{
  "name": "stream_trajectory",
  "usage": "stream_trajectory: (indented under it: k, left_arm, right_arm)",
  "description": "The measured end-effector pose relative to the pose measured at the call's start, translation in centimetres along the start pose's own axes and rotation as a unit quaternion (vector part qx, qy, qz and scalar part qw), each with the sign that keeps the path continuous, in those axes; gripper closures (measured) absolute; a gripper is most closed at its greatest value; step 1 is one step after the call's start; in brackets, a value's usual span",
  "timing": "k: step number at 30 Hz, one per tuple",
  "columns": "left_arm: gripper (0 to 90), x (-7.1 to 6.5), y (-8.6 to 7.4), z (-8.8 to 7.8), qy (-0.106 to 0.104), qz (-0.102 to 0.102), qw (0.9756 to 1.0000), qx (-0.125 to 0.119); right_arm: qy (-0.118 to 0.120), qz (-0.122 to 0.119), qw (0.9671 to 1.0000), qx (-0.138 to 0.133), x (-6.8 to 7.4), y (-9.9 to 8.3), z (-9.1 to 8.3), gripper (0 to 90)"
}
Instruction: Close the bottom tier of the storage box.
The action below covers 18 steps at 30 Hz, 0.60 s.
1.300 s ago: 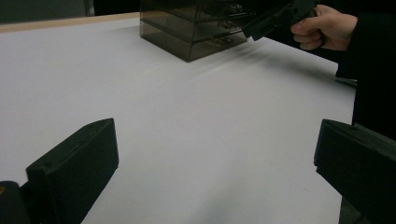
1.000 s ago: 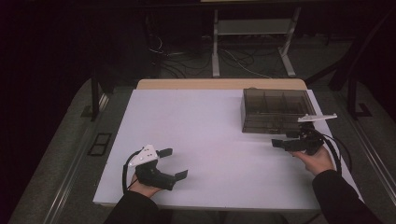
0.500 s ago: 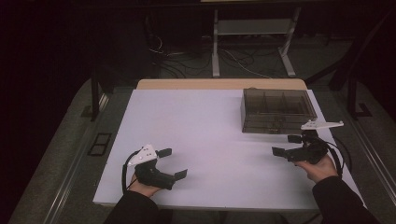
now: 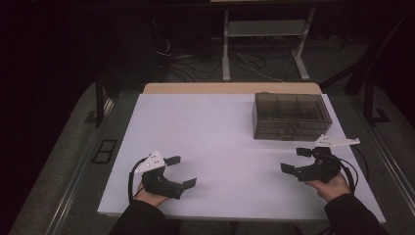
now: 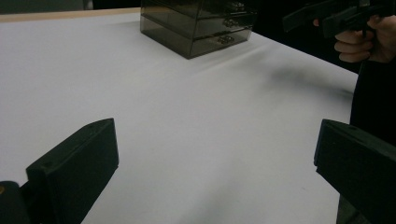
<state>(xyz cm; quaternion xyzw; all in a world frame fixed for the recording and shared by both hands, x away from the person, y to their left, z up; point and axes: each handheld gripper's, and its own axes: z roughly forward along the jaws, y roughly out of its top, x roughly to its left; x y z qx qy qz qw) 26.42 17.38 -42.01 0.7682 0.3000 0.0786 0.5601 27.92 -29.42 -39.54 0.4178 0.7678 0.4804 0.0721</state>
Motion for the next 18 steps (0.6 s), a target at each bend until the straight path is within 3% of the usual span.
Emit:
stream_trajectory:
  k: [12, 18]
  left_arm:
    - [0.0, 0.0, 0.0, 0.1, -0.003, 0.002, 1.0000, 0.002]
    - [0.0, 0.0, 0.0, 0.2, -0.003, 0.002, 1.0000, 0.005]
  right_arm:
    - [-0.002, -0.013, 0.9999, 0.010, 1.0, -2.3, 1.0, 0.4]
    - [-0.003, -0.018, 0.9998, 0.009, 1.0, -2.5, 1.1, 0.4]
